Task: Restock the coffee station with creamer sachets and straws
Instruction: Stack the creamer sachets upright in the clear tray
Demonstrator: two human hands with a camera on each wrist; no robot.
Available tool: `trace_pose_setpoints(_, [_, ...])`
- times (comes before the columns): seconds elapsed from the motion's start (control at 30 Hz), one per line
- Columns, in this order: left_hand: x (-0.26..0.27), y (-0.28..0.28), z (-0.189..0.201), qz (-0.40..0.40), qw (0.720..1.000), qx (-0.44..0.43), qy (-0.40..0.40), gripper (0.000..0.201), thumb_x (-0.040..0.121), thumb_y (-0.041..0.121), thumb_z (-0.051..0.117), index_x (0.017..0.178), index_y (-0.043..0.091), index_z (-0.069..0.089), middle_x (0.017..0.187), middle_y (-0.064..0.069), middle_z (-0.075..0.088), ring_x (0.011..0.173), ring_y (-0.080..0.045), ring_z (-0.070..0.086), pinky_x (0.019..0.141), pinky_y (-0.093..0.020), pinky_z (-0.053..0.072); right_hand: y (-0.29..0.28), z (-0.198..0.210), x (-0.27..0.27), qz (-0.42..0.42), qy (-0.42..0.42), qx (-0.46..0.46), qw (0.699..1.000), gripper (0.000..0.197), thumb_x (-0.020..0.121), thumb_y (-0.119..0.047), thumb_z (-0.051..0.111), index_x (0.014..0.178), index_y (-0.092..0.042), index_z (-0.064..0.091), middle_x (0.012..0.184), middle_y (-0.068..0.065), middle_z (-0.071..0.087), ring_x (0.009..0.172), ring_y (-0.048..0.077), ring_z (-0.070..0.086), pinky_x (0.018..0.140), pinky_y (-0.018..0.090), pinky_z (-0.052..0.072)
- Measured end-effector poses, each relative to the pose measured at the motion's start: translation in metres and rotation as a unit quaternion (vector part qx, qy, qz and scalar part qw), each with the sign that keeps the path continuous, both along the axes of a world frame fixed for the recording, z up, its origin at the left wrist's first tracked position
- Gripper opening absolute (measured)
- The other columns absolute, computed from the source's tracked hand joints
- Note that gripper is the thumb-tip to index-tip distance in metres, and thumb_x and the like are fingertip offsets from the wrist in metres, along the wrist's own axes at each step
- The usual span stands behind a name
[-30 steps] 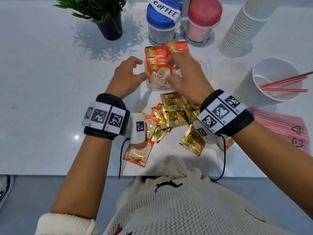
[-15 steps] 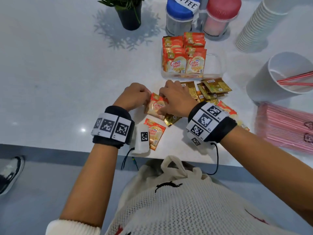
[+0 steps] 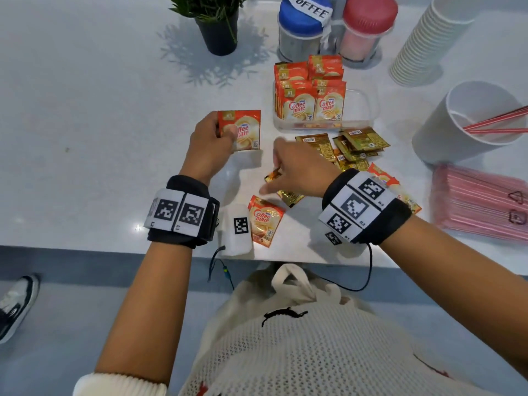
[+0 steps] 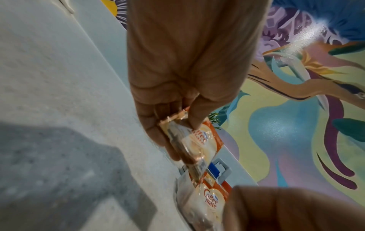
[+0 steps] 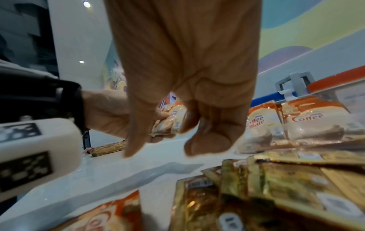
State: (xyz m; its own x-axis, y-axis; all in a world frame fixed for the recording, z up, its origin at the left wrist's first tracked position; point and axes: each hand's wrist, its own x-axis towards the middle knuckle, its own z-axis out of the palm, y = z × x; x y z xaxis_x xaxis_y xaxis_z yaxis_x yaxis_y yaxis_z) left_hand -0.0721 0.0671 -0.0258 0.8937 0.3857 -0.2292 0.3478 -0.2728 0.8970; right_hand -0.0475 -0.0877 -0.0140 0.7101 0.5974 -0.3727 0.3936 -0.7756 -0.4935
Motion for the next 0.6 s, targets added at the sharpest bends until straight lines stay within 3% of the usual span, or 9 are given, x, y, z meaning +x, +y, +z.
trace_pose_setpoints(0.1, [0.0,-0.003,0.001,0.013,0.999,-0.029,-0.016,0.025,0.095,0.009,0.047,0.118,0.002,0.054,0.113,-0.013,0.063,0.099,-0.024,0.063,0.082,-0.033,0.055,0.005,-0.01,-0.019,0.104,0.051,-0.061,0.991,0.053,0.069,-0.044,0.075,0.096,-0.016,0.038,0.087,-0.004,0.044,0.077,0.014,0.043,0.057,0.024,0.033])
trace_pose_setpoints(0.2, [0.002,-0.008,0.004,0.0,0.999,-0.028,-0.025,0.021,0.092,0.008,0.051,0.11,0.005,0.062,0.11,-0.014,0.067,0.101,-0.026,0.066,0.09,-0.039,0.054,0.009,-0.02,-0.033,0.168,-0.026,-0.123,0.978,0.061,0.071,-0.042,0.074,0.113,-0.009,0.045,0.114,0.006,0.045,0.099,0.022,0.046,0.07,0.03,0.034])
trace_pose_setpoints(0.3, [0.005,-0.008,0.005,-0.017,0.999,-0.022,-0.026,0.017,0.09,0.009,0.052,0.099,0.013,0.066,0.103,-0.012,0.069,0.099,-0.027,0.067,0.093,-0.044,0.052,0.01,-0.022,-0.032,0.173,-0.038,-0.131,0.975,0.046,0.078,-0.035,0.069,0.11,-0.008,0.049,0.115,0.009,0.048,0.11,0.025,0.047,0.073,0.032,0.033])
trace_pose_setpoints(0.4, [0.007,-0.007,0.004,-0.012,0.999,-0.03,-0.027,0.018,0.09,0.007,0.049,0.093,0.016,0.064,0.1,-0.012,0.068,0.098,-0.029,0.066,0.091,-0.046,0.053,0.0,-0.014,-0.017,0.125,0.006,-0.063,0.99,0.015,0.087,-0.018,0.059,0.091,-0.015,0.045,0.097,0.005,0.053,0.091,0.021,0.051,0.066,0.023,0.035])
trace_pose_setpoints(0.5, [0.008,-0.01,0.003,-0.024,0.998,-0.055,-0.016,0.021,0.092,0.002,0.044,0.097,0.013,0.06,0.099,-0.01,0.065,0.093,-0.025,0.065,0.077,-0.032,0.057,-0.017,0.007,0.004,0.06,0.027,0.028,0.997,0.016,0.086,-0.012,0.06,0.081,-0.018,0.046,0.083,-0.003,0.051,0.071,0.011,0.048,0.055,0.016,0.031])
trace_pose_setpoints(0.6, [0.01,-0.022,0.004,-0.06,0.995,-0.079,-0.016,0.022,0.093,0.002,0.041,0.102,0.012,0.059,0.099,-0.007,0.065,0.085,-0.017,0.064,0.066,-0.022,0.054,-0.033,0.02,0.022,-0.045,0.027,0.137,0.989,0.009,0.083,-0.012,0.065,0.081,-0.012,0.057,0.08,-0.001,0.056,0.052,-0.001,0.053,0.051,0.009,0.04])
